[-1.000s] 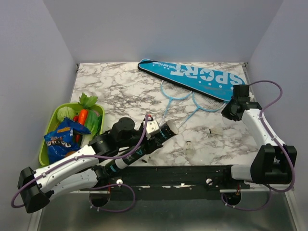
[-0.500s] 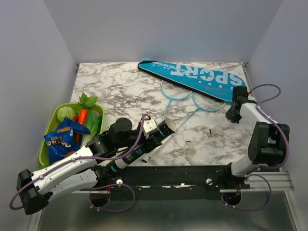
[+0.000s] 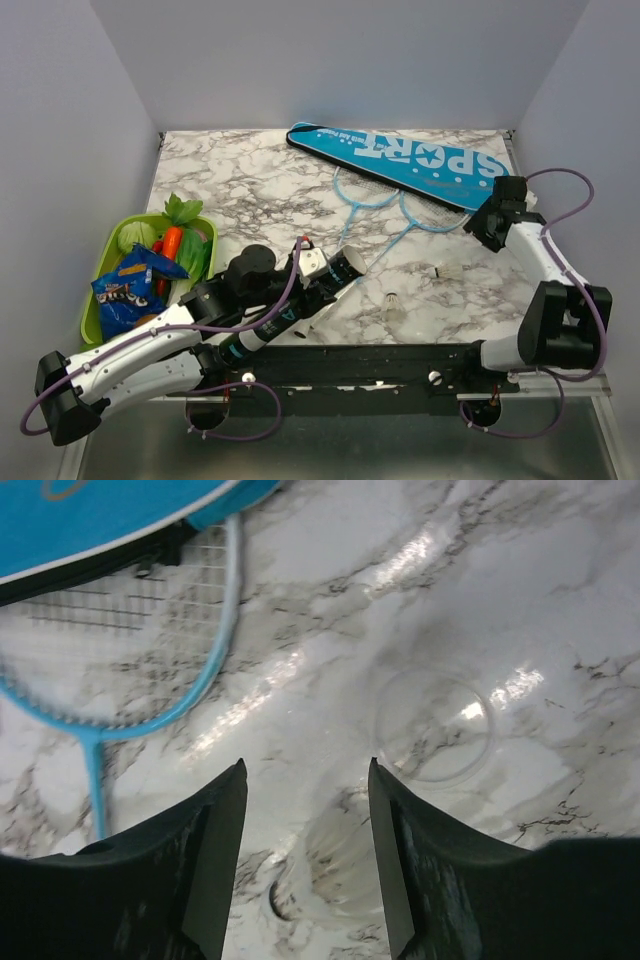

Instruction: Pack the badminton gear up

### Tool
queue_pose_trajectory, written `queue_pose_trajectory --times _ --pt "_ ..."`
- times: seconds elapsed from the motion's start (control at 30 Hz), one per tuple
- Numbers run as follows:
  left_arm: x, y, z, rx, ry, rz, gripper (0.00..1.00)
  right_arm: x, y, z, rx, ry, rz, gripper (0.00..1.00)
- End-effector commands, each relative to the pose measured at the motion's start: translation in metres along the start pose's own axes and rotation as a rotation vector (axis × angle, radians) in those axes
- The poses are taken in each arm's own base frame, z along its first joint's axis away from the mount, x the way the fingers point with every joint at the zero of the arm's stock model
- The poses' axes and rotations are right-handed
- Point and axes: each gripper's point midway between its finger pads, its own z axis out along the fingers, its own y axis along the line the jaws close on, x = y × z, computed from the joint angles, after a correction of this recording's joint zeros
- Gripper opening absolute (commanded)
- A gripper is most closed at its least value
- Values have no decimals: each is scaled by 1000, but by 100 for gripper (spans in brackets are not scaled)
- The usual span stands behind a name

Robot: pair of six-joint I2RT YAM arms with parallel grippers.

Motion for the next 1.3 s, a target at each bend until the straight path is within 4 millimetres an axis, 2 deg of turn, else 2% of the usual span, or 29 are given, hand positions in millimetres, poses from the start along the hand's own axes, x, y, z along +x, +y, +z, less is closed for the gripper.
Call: queue_pose_trajectory --times 0.0,0.1,0.2,0.27,0.37,0.73,0.9,1.1,1.27 --pt "-6 -3 1 12 -15 3 13 13 34 -28 -251 75 -73 61" --pt "-5 -3 2 13 -10 2 13 36 47 -42 -383 171 -126 61" --pt "-5 -4 2 17 -9 1 13 54 43 -48 -415 213 -145 61" --pt "-4 -4 2 20 -5 -1 13 63 33 -47 -381 230 -150 62" --pt "-5 -5 2 23 -8 -2 13 67 14 -42 -295 210 -158 62" --pt "-5 -6 3 31 -5 -6 13 79 1 -33 -238 230 -146 61" --pt "-4 -6 3 31 -5 -7 13 86 8 -31 -284 253 -145 60" --pt "-5 -6 3 32 -5 -6 13 94 16 -33 -343 281 -141 52" --pt "-4 -6 2 29 -4 -5 13 98 20 -37 -384 287 -137 40"
